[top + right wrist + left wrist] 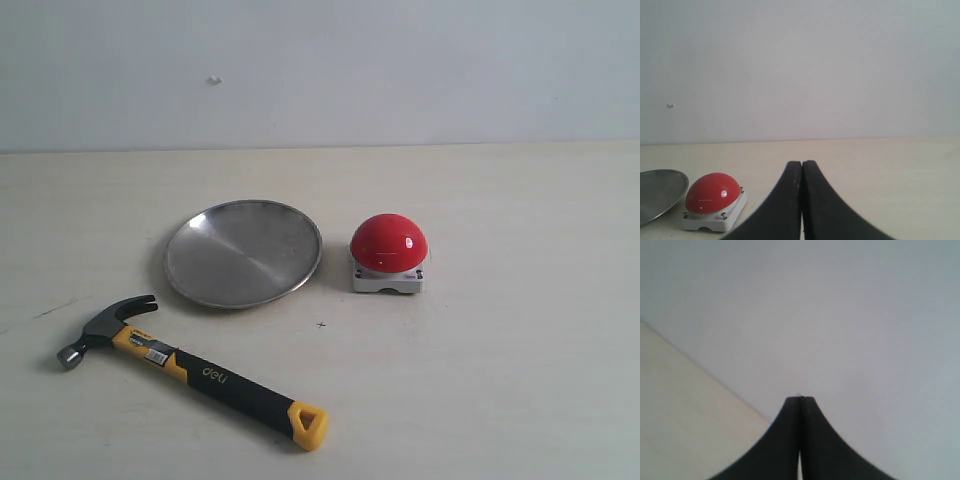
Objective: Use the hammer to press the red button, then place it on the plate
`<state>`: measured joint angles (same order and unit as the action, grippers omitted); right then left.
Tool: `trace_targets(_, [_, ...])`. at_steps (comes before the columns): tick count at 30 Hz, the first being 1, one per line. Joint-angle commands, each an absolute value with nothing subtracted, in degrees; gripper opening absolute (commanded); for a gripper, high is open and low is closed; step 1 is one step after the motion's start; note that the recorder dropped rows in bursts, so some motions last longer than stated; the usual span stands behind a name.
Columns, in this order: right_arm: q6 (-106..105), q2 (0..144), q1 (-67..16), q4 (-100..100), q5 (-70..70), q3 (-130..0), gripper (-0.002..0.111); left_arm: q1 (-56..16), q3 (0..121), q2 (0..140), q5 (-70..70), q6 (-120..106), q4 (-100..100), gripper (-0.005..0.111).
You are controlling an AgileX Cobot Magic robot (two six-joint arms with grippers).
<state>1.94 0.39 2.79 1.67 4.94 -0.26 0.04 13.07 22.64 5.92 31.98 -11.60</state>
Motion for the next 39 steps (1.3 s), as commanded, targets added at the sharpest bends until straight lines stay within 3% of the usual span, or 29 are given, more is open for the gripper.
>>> trace_targets(1, [1.7, 0.0, 3.1, 1.6, 4.5, 0.0, 0.000, -1.4, 16.3, 34.3, 4.6, 33.5, -11.4, 0.000])
trace_targets(10, [1.7, 0.0, 3.1, 1.6, 4.5, 0.0, 0.000, -2.9, 21.5, 51.8, 4.5, 39.7, -19.0, 0.000])
trace_targets(24, [1.7, 0.0, 3.1, 1.8, 4.5, 0.0, 0.000, -4.0, 24.3, 53.4, 0.0, 43.6, -23.1, 0.000])
trace_targets(33, [1.7, 0.0, 3.1, 1.7, 4.5, 0.0, 0.000, -21.7, 26.2, 63.3, 16.2, 39.5, -33.9, 0.000])
trace_targets(39, [1.7, 0.0, 3.1, 1.7, 4.5, 0.0, 0.000, -39.3, 31.4, 76.1, 32.0, 6.0, -69.1, 0.000])
